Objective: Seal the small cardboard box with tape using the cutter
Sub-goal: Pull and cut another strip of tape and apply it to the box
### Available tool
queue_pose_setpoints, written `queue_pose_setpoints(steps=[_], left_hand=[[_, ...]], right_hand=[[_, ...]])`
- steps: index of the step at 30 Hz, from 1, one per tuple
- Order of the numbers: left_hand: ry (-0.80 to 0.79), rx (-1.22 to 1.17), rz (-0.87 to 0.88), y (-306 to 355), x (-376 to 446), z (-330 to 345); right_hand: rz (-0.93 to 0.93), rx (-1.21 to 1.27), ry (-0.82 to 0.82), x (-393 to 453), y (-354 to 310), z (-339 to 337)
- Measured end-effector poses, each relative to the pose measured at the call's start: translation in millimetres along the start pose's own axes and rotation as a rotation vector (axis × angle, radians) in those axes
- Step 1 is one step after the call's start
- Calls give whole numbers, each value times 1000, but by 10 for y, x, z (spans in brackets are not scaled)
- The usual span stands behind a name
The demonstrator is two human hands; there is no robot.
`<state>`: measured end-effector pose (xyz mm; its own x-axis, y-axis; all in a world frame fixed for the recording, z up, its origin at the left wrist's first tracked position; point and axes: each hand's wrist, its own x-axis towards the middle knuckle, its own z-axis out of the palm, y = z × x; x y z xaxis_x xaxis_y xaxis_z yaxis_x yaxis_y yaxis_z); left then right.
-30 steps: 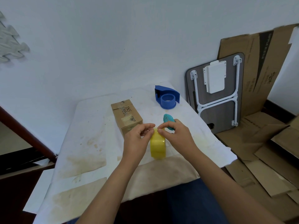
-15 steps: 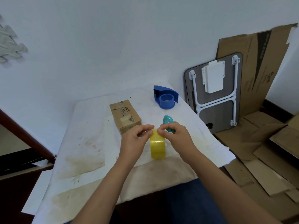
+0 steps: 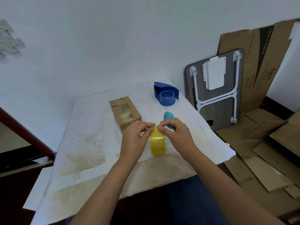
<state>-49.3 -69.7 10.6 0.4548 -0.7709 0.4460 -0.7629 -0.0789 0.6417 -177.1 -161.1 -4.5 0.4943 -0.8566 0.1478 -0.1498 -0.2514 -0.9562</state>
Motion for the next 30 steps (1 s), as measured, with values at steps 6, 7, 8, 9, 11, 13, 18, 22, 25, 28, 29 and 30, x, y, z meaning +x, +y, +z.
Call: queue_pose_setpoints(steps=[6, 7, 8, 9, 11, 13, 18, 22, 25, 28, 29, 30], left_hand=[[36, -7, 28, 14, -47, 59], [39, -18, 11, 11, -43, 63], [38, -35, -3, 4, -37, 64], [33, -47, 0, -5, -34, 63], [12, -33, 44, -10, -35, 53], [-8, -4, 79, -6, -32, 35], [-40, -36, 24, -9, -19, -13], [-42, -207, -144, 66, -19, -57], [-75, -294, -288, 119, 1, -73], [-134, -370, -377, 121, 23, -124], [-160, -341, -371, 114, 25, -151], [-185, -285, -348, 107, 25, -184]], right_hand=[[-21, -22, -2, -32, 1, -17], [-26, -25, -4, -37, -4, -20], [-33, -23, -8, -42, -8, -24], [-42, -17, -12, -50, -14, -27], [-69, -3, -19, -67, -30, -31], [-86, 16, -28, -79, -48, -32], [-65, 15, -36, -75, -71, -34], [-53, -15, -17, -68, -61, -9], [-48, -22, -14, -62, -65, 16], [-57, -37, -23, -65, -70, 50], [-58, -41, -25, -72, -70, 66], [-57, -48, -28, -84, -70, 79]])
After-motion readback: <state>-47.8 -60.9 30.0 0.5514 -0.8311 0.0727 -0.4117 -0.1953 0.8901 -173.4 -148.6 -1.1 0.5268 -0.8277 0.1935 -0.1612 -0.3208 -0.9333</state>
